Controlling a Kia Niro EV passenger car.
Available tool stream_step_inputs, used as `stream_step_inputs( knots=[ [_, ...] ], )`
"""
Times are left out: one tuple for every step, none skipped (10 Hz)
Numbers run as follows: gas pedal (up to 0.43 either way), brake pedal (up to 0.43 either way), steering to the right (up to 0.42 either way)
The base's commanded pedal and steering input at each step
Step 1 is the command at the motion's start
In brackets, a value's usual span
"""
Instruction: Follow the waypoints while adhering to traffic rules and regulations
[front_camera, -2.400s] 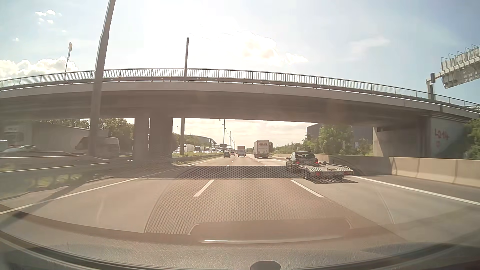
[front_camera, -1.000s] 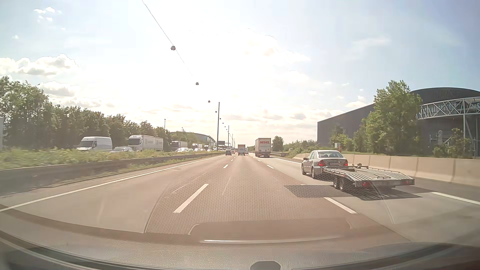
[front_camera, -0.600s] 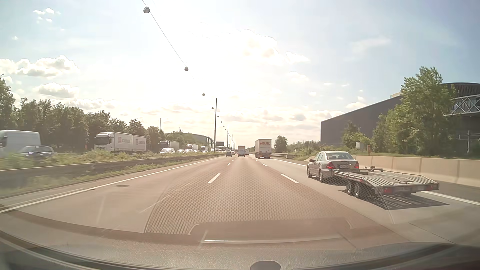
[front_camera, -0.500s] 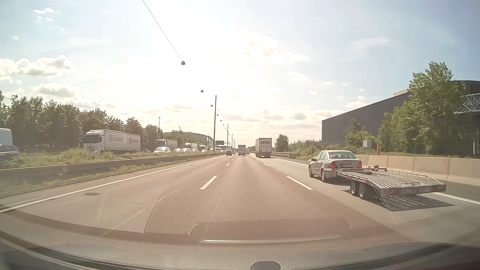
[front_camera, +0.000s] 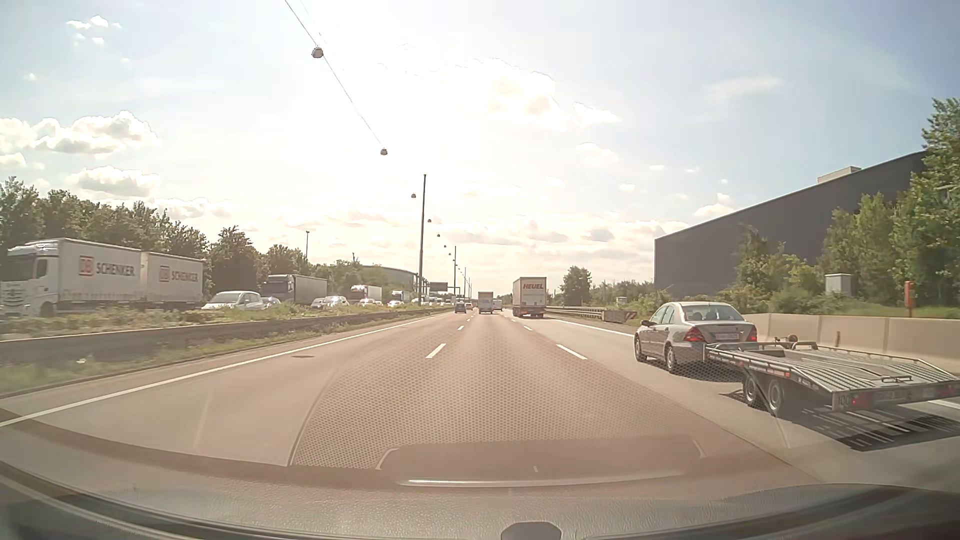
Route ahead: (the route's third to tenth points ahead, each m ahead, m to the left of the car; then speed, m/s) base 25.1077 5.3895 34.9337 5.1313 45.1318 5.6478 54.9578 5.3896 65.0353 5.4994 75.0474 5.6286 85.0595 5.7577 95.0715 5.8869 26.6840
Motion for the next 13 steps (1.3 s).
stream_step_inputs(
  knots=[
    [0.028,0.000,0.000],
    [0.039,0.000,0.000],
    [0.047,0.000,0.000],
    [0.047,0.000,0.001],
    [0.059,0.000,0.001],
    [0.067,0.000,0.001],
    [0.067,0.000,0.002],
    [0.087,0.000,0.002],
    [0.087,0.000,0.002],
    [0.087,0.000,0.003],
    [0.087,0.000,0.002],
    [0.087,0.000,0.002],
    [0.087,0.000,0.001]
  ],
)
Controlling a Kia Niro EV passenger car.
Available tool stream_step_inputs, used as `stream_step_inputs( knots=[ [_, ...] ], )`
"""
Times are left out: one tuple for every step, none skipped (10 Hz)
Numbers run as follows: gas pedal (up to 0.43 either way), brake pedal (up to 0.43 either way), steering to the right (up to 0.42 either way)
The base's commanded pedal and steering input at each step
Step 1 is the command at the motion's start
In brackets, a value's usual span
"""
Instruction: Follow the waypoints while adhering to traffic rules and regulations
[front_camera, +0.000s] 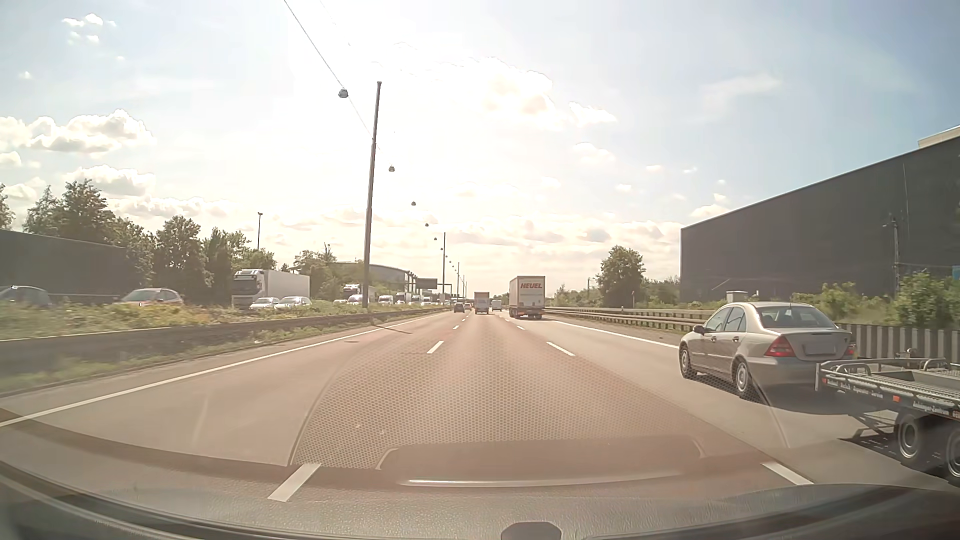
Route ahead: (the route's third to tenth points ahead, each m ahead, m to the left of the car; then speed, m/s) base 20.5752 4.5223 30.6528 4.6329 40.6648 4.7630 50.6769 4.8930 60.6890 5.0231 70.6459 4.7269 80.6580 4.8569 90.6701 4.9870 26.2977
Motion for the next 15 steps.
stream_step_inputs(
  knots=[
    [0.098,0.000,0.000],
    [0.098,0.000,-0.001],
    [0.110,0.000,-0.001],
    [0.110,0.000,-0.001],
    [0.110,0.000,-0.001],
    [0.110,0.000,-0.001],
    [0.110,0.000,-0.001],
    [0.118,0.000,-0.001],
    [0.118,0.000,-0.001],
    [0.118,0.000,-0.001],
    [0.118,0.000,-0.001],
    [0.118,0.000,-0.001],
    [0.118,0.000,-0.001],
    [0.118,0.000,-0.001],
    [0.118,0.000,-0.001]
  ],
)
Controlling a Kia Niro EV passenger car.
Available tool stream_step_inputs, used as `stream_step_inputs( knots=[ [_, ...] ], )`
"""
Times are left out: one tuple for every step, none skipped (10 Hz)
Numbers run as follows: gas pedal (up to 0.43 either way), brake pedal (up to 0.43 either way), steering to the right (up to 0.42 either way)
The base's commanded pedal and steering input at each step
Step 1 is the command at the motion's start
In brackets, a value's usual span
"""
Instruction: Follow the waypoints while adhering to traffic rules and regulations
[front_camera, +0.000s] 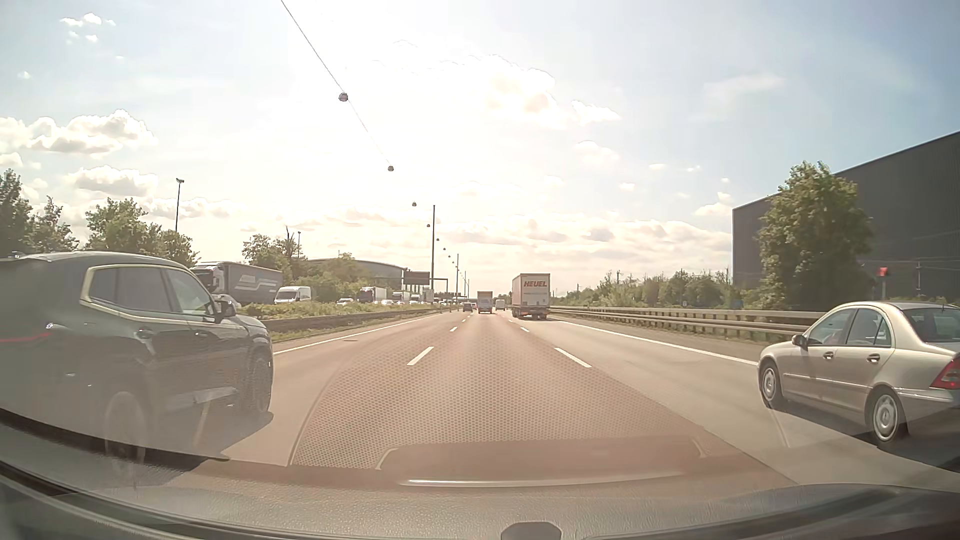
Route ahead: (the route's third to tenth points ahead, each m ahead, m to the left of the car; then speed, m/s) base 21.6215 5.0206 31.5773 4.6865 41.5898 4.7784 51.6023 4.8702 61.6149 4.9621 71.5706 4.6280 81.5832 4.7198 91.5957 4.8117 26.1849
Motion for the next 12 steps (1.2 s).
stream_step_inputs(
  knots=[
    [0.118,0.000,-0.001],
    [0.118,0.000,-0.001],
    [0.130,0.000,-0.001],
    [0.130,0.000,0.000],
    [0.130,0.000,0.000],
    [0.130,0.000,0.001],
    [0.130,0.000,0.001],
    [0.130,0.000,0.001],
    [0.130,0.000,0.001],
    [0.130,0.000,0.001],
    [0.130,0.000,0.002],
    [0.130,0.000,0.001]
  ],
)
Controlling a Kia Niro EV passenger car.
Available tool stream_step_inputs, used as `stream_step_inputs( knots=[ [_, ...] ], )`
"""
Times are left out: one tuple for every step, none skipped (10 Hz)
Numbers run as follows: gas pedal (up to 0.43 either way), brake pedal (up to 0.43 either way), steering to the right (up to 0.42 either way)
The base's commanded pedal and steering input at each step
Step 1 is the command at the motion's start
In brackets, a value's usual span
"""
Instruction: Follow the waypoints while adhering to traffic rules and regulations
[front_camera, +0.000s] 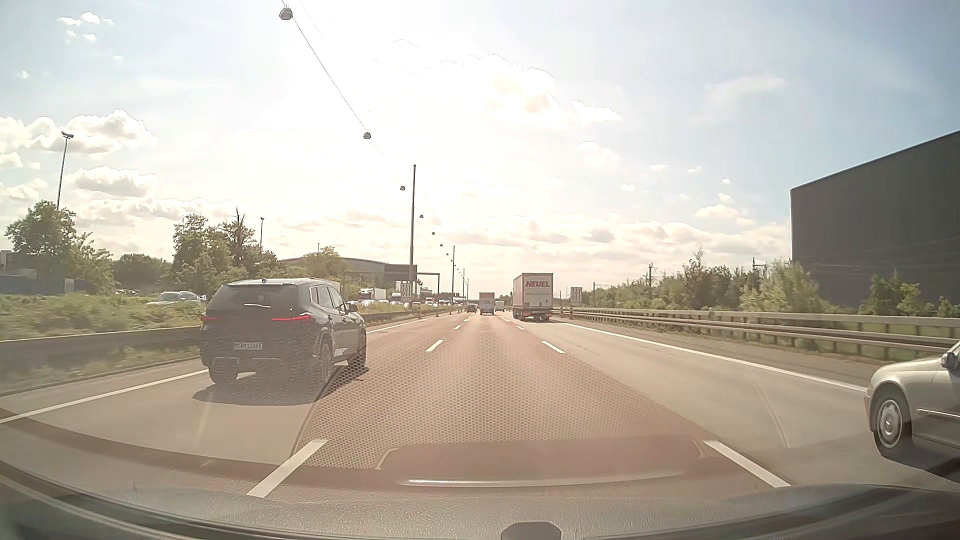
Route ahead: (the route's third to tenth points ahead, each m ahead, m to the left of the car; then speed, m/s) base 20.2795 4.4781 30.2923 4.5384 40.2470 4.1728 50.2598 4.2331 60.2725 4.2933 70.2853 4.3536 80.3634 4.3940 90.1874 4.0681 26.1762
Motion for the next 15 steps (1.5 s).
stream_step_inputs(
  knots=[
    [0.130,0.000,0.002],
    [0.130,0.000,0.001],
    [0.130,0.000,0.001],
    [0.130,0.000,0.001],
    [0.130,0.000,0.001],
    [0.130,0.000,0.001],
    [0.130,0.000,0.001],
    [0.130,0.000,0.001],
    [0.118,0.000,0.001],
    [0.087,0.000,0.001],
    [0.047,0.000,0.001],
    [0.047,0.000,0.000],
    [0.039,0.000,0.001],
    [0.039,0.000,0.001],
    [0.039,0.000,0.001]
  ],
)
